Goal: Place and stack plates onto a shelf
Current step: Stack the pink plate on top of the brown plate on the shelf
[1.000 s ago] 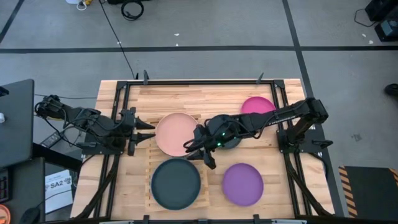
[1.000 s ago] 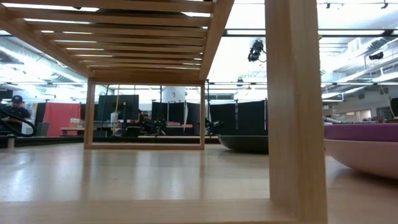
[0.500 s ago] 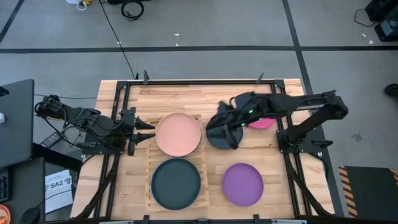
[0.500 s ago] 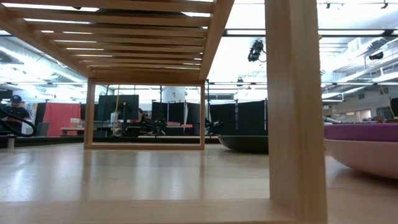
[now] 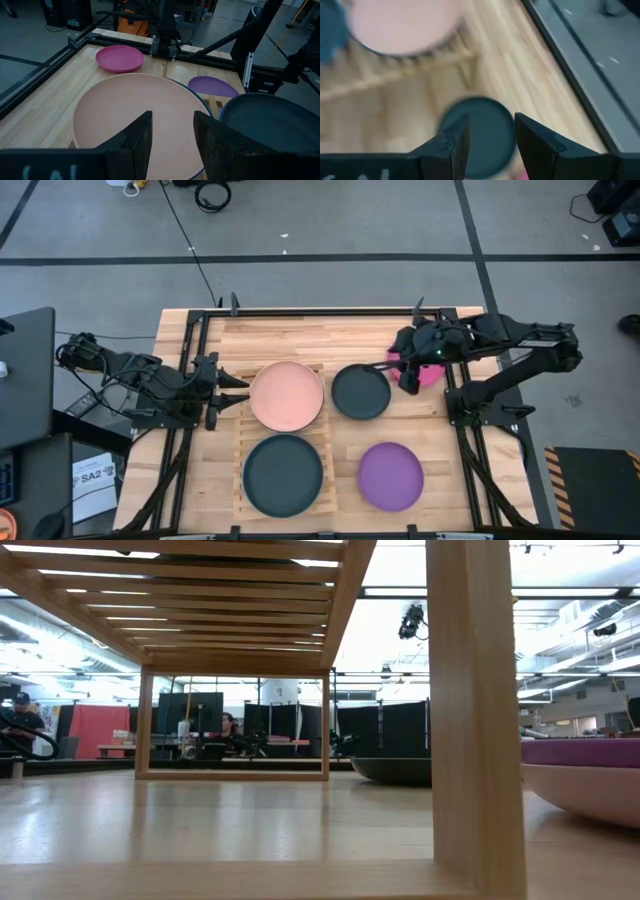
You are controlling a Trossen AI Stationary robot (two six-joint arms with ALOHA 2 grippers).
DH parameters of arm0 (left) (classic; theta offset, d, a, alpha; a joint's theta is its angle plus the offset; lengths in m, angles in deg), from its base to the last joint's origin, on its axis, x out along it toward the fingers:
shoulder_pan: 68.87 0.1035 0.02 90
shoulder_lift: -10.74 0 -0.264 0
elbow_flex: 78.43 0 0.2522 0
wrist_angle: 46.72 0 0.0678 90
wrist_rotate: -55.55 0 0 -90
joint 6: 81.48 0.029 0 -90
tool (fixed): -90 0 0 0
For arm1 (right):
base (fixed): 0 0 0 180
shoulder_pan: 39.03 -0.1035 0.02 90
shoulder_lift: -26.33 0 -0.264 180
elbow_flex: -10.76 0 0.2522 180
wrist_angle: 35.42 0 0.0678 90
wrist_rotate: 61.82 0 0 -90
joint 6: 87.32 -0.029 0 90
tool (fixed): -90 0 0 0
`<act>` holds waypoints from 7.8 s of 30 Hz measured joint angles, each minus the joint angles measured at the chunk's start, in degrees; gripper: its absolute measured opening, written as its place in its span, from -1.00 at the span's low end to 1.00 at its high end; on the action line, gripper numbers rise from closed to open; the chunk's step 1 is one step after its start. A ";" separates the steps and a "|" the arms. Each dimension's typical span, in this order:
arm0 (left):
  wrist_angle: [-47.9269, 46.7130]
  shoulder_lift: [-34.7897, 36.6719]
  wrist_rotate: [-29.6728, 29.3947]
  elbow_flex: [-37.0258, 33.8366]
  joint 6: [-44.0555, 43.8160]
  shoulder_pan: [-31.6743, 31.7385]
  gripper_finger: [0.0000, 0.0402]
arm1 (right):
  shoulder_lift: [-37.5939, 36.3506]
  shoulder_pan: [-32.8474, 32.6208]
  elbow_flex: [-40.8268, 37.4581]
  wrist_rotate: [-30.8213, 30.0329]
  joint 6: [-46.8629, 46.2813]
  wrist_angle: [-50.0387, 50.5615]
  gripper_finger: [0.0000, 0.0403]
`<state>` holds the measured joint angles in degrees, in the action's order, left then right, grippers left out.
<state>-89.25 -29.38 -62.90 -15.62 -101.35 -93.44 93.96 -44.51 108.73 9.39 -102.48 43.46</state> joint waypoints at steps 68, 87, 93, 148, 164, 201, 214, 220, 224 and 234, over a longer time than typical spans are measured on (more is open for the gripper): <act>0.02 0.00 0.00 0.00 -0.09 0.01 -0.25 | -1.22 19.74 -52.82 7.49 -1.39 -27.66 -0.21; 0.04 0.00 0.00 -0.01 -0.16 0.00 -0.25 | -0.81 19.74 -54.86 3.41 -1.18 -30.74 -0.22; 0.06 0.00 0.00 0.00 -0.22 0.00 -0.25 | 4.74 19.75 -54.86 4.96 -1.20 -30.77 -0.23; 0.17 0.01 0.00 0.00 -0.49 0.01 -0.25 | 5.10 19.66 -25.17 2.37 8.84 -27.07 -0.93; 0.17 0.01 0.00 0.00 -0.48 0.01 -0.25 | 5.41 9.45 -10.21 1.95 19.00 -36.83 -0.93; -0.13 0.00 0.13 0.01 -0.45 0.00 -0.25 | 38.27 -8.92 18.64 3.71 36.13 -30.10 -0.92; -0.39 0.02 1.57 0.01 -0.47 0.02 -0.25 | 39.15 -8.87 18.67 5.16 35.95 -25.30 -0.92; -0.55 0.00 5.13 0.01 -0.47 0.02 -0.25 | 39.15 -8.92 18.64 5.61 35.89 -23.24 -0.91; -0.59 0.02 7.29 0.01 -0.47 0.02 -0.25 | 39.15 -8.92 18.64 6.76 35.82 -23.13 -0.91; -0.66 0.02 17.75 0.01 -0.46 0.02 -0.25 | 39.15 -8.84 18.56 11.44 35.65 -22.88 -0.91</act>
<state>-89.91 -29.36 -45.15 -15.61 -101.81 -93.42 133.11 -53.35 127.28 20.83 -66.83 20.58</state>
